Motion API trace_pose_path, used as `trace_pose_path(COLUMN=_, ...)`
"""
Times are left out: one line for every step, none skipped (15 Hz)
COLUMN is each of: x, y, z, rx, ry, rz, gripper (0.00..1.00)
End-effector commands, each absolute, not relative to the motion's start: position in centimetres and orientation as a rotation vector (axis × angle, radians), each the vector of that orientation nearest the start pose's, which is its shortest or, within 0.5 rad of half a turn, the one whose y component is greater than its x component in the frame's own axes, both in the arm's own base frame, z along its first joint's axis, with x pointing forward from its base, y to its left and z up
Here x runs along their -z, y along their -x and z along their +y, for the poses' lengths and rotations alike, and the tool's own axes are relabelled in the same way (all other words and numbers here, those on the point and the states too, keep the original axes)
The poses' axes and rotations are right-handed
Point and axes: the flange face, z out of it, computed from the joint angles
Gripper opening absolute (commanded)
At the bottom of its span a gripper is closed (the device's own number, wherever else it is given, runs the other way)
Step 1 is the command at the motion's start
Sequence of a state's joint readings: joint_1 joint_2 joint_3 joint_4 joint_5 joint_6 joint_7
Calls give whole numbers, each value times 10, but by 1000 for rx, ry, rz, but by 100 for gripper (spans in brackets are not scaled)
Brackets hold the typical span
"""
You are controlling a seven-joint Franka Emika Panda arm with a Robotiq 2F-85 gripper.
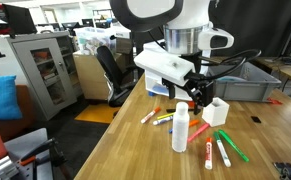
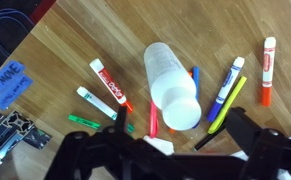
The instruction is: Remove the lid from the white can on the table
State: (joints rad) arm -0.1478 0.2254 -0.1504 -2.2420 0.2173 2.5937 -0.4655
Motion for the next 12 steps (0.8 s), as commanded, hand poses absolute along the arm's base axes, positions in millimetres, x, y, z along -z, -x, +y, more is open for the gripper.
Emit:
trace_pose_path(x=-278, y=-534, z=-170, rx=242, ry=3112, rz=-3, gripper=100)
trace_pose_path(x=-278, y=-534, z=-171, rx=241, ry=3114, rz=-6, gripper=97)
trace_pose_path(x=-278, y=-535, z=-171, rx=243, ry=3115, rz=-9, gripper=82)
trace_pose_path(x=-279, y=-535, z=-171, rx=244, ry=3115, rz=-10, gripper=73)
trace_pose_path(x=-278, y=-535, z=-170, rx=240, ry=3115, rz=-14, gripper=69)
trace_pose_path(x=-278, y=-535, z=-169, rx=235, ry=3113, rz=-16, gripper=62)
trace_pose_path(x=-277, y=-535, z=-169, rx=228, ry=3112, rz=-16, gripper=54)
trace_pose_path(x=-276, y=-536, z=-168, rx=223, ry=3107, rz=-17, gripper=48)
trace_pose_path(x=-275, y=-536, z=-168, rx=220, ry=3108, rz=-16, gripper=45)
trace_pose_path(x=-273, y=-536, z=-167, rx=217, ry=3107, rz=-17, gripper=43)
trace_pose_path(x=-272, y=-536, z=-167, rx=213, ry=3107, rz=-16, gripper=40)
trace_pose_path(x=-270, y=-536, z=-167, rx=210, ry=3108, rz=-16, gripper=39)
